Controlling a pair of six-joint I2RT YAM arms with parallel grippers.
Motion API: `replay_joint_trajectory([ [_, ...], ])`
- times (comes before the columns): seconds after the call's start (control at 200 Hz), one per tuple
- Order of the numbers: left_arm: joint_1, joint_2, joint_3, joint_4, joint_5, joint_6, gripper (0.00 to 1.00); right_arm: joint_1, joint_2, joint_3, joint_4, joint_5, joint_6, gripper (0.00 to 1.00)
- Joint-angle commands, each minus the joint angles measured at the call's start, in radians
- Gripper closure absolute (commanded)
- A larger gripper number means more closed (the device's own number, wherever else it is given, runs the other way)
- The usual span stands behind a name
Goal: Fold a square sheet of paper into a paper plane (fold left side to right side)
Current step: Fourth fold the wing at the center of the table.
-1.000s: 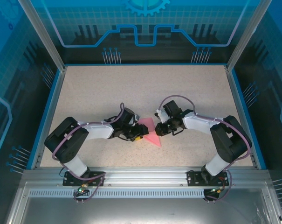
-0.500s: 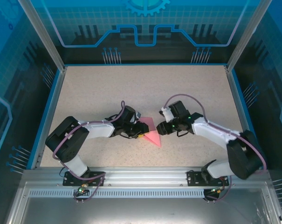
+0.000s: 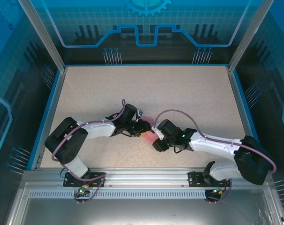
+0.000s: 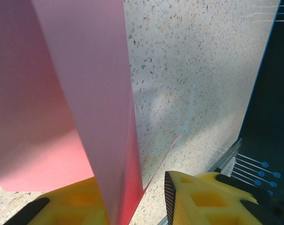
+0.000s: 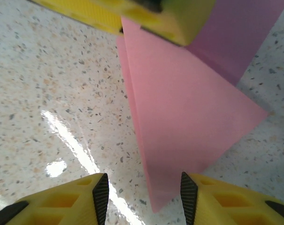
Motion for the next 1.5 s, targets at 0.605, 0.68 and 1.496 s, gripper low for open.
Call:
replay_joint_trajectory([
  [0.605,-0.006,-0.036,0.059,-0.097,-0.029,0.0,0.75,0.034,0.164,0.07,0.072,0.091,-0.007,0.72],
  [0.68,-0.004,-0.04,0.057,-0.104,-0.032,0.005,0.73,0.033,0.166,0.066,0.069,0.089,-0.006,0.76],
  [1.496,0.088,-0.285,-0.094,-0.21,-0.076,0.057,0.57,-0.083,0.137,-0.028,0.155,-0.182,0.053,0.93],
])
